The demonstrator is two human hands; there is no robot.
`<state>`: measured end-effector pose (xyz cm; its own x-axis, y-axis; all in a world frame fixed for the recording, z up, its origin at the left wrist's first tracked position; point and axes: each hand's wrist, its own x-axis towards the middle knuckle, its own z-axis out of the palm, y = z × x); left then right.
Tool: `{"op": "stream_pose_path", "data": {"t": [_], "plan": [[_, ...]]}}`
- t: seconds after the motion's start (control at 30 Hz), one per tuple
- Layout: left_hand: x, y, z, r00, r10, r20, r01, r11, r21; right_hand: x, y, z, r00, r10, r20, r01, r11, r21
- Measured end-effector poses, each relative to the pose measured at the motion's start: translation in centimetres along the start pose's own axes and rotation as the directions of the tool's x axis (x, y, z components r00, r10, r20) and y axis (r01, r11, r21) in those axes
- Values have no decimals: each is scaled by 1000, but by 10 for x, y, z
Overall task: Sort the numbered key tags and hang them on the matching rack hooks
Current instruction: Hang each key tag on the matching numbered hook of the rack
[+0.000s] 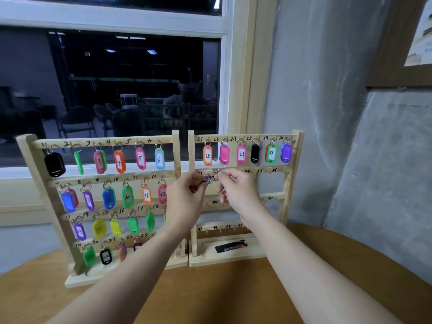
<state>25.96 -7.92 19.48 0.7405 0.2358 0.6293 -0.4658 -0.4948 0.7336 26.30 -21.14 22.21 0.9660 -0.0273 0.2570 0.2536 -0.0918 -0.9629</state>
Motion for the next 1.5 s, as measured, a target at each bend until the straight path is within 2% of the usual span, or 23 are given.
{"op": "stream_pose_path", "data": {"t": [0.23,0.43,0.7,0.8,0.97,1.03,1.23,1.37,1.5], "plan": [[-5,-6,2,999,-44,21,44,999,-24,6,0,8,1000,-9,15,10,995,-103],[-18,-21,-4,982,-164,93,169,984,-51,6,7,14,1000,8,29,-1,973,-232],[-53,-23,-24,948,-249,200,261,965,-36,-18,18,11,993,97,67,-80,972,-219],[-75,-21,-33,931,-255,263,273,961,-34,-44,24,8,972,186,143,-152,964,-218],[-131,-15,-61,887,-248,389,254,966,37,-113,35,-5,958,169,230,-74,925,-372],[-159,-15,-76,871,-257,419,236,966,101,-145,39,-9,951,196,239,-90,916,-390],[-232,-39,-117,795,-426,432,337,902,268,-242,62,-13,913,317,255,-208,903,-375],[-256,-41,-131,789,-451,416,343,886,311,-273,81,-15,948,242,208,-102,846,-523],[-277,-34,-139,762,-429,485,296,897,328,-292,90,-27,965,203,164,-39,733,-679]]}}
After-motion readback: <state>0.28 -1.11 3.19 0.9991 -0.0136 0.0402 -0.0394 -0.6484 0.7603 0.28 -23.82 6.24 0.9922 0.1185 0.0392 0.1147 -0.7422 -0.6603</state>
